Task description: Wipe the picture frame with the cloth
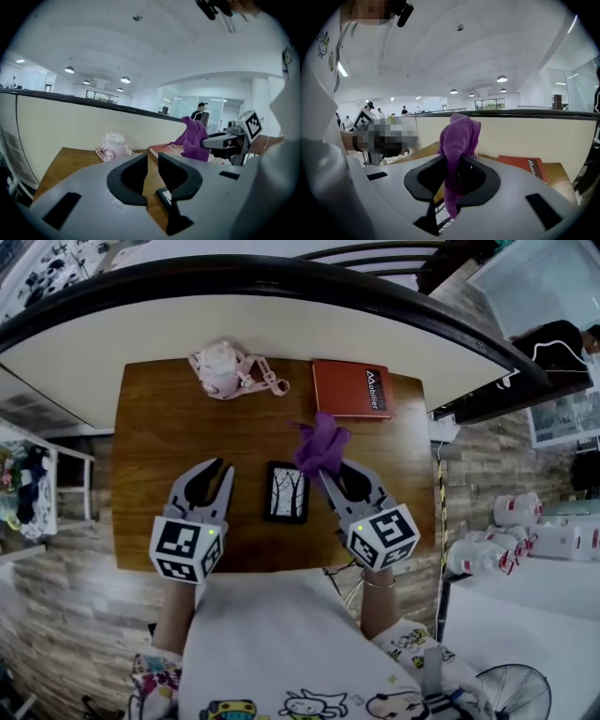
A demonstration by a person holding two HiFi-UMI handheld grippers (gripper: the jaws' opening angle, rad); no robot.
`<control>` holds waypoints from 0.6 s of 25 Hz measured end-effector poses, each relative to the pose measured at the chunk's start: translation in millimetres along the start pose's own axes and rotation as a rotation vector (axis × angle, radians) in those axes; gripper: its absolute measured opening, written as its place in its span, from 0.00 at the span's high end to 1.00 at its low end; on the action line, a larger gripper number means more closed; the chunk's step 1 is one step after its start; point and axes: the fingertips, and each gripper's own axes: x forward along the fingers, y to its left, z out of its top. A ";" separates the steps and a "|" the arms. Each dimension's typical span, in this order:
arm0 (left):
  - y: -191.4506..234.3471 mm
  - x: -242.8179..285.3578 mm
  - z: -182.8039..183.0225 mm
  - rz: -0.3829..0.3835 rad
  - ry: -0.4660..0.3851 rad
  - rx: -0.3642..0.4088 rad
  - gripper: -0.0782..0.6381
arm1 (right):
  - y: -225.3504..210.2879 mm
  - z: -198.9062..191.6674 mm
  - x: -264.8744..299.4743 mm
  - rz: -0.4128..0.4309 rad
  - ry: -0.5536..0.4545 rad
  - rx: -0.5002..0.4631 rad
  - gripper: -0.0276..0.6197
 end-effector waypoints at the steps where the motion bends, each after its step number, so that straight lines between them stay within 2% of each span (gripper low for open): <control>1: -0.1 -3.9 4.2 0.000 -0.014 -0.005 0.80 | 1.7 2.3 -0.4 0.004 -0.011 -0.009 0.86; 9: 0.0 -27.7 17.3 -0.003 -0.088 -0.018 0.84 | 4.5 5.3 -10.0 -0.031 -0.086 -0.009 0.86; 15: 4.8 -33.7 11.9 0.020 -0.075 0.003 0.87 | 2.8 3.4 -17.9 -0.070 -0.102 -0.001 0.86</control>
